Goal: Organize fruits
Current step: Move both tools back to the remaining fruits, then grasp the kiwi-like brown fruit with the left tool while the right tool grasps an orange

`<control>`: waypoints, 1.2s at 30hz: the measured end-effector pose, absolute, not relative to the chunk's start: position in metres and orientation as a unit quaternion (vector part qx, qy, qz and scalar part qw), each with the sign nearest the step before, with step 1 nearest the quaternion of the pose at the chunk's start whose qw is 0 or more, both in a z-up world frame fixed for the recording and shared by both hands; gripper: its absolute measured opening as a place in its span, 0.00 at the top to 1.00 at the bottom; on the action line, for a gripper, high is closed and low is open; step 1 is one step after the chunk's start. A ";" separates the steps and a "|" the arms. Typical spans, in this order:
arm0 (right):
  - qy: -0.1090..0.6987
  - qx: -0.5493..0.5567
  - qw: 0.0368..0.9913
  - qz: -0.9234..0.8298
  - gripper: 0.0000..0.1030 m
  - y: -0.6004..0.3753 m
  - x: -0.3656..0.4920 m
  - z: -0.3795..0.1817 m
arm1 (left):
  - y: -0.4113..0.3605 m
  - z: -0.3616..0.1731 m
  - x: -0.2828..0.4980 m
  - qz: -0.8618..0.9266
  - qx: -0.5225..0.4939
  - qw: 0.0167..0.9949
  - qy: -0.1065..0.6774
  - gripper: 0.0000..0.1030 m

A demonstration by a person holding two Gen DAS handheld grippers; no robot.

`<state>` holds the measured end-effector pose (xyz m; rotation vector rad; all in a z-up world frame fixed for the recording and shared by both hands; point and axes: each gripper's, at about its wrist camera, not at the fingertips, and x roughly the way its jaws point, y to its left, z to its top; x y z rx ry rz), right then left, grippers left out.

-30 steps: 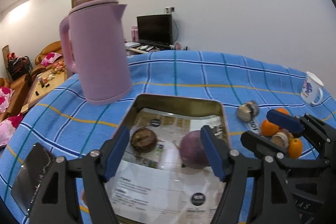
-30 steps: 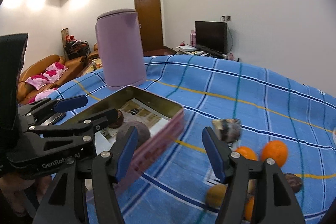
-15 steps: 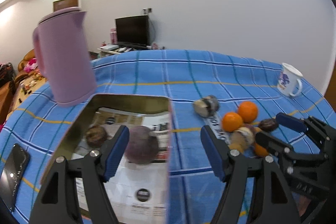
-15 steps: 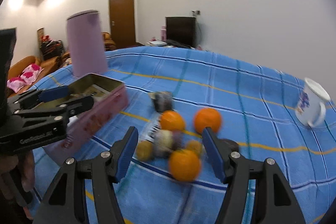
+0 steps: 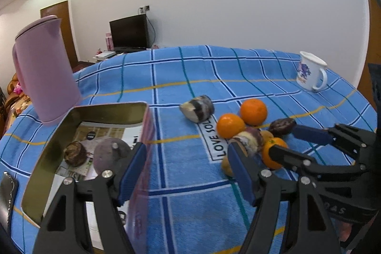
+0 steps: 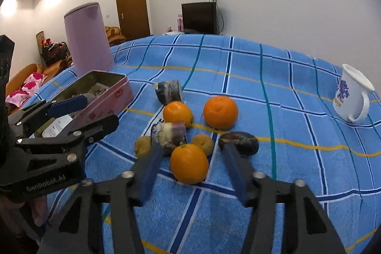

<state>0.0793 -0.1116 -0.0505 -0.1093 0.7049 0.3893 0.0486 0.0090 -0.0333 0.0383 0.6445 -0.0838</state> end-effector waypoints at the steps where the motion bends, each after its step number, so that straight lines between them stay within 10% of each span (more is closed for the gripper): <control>1: 0.347 -0.053 0.917 0.191 0.52 -0.112 0.080 -0.051 | 0.008 -0.034 0.049 -0.045 0.019 0.947 0.318 0.29; 22: 0.370 -0.021 0.910 0.186 0.62 -0.121 0.087 -0.057 | -0.009 -0.048 0.058 -0.091 0.031 0.930 0.356 0.30; 29: 0.366 -0.001 0.914 0.173 0.62 -0.132 0.089 -0.055 | -0.022 -0.057 0.069 -0.116 0.048 0.912 0.389 0.52; 36: 0.362 -0.009 0.916 0.173 0.62 -0.130 0.088 -0.055 | -0.026 -0.068 0.081 -0.145 0.030 0.893 0.425 0.53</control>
